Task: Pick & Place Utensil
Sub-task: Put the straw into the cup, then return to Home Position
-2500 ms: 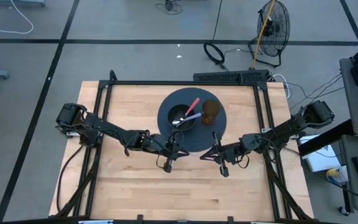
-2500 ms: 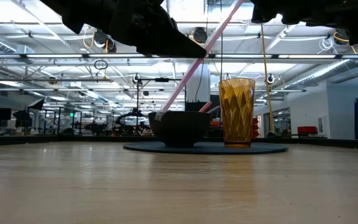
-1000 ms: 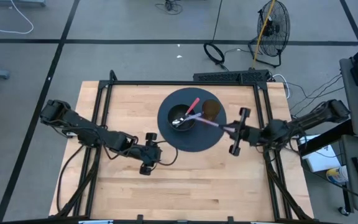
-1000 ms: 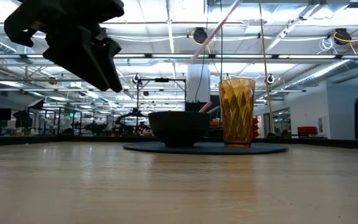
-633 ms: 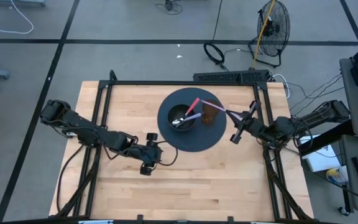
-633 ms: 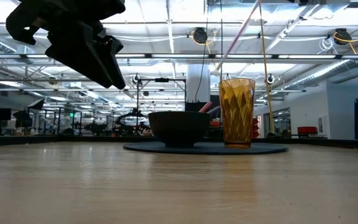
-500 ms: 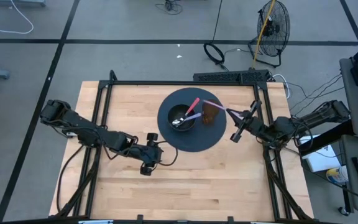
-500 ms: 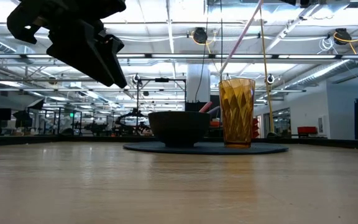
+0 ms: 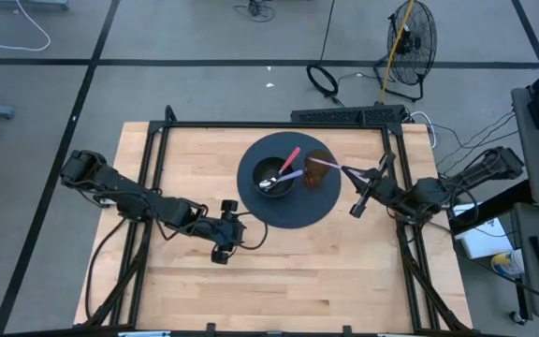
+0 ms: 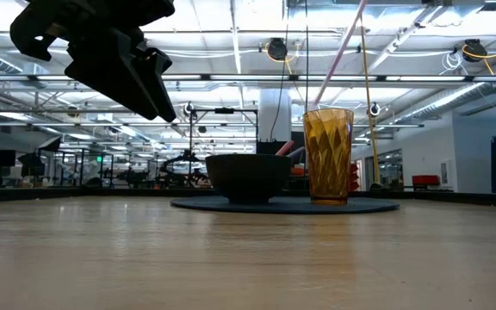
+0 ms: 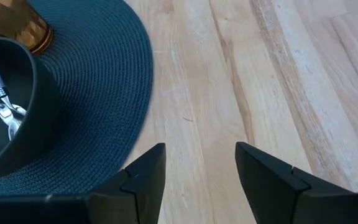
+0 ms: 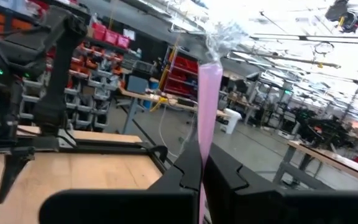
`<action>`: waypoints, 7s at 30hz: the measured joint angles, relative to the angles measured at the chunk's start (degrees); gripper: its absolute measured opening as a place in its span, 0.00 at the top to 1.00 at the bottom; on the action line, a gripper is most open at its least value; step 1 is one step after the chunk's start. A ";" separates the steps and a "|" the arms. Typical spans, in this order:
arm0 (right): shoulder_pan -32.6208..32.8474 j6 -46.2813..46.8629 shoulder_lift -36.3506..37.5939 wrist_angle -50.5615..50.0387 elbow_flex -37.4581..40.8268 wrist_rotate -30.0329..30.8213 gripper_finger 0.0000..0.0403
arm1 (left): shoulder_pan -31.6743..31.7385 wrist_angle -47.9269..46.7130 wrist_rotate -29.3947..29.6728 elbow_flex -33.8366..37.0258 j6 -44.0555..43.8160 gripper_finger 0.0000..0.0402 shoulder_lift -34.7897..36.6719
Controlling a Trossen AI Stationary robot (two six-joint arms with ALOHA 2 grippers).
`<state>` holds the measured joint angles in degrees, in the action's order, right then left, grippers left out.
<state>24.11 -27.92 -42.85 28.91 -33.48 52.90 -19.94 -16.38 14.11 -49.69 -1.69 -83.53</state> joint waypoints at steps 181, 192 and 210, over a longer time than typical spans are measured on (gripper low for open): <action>-35.99 19.33 36.50 -32.60 16.13 -66.08 0.43 | 17.48 18.89 -5.12 16.31 18.89 0.50 41.30; -35.99 20.56 38.03 -19.29 26.85 -71.24 0.44 | 21.77 35.99 -9.17 36.78 15.48 0.50 55.95; -36.00 20.81 38.03 -18.90 30.75 -73.79 0.45 | 27.93 45.87 -18.16 46.57 12.54 0.50 57.46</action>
<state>-11.89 -7.11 -4.82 10.01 -2.73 -20.89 7.99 29.49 -4.05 -3.13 10.85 -26.06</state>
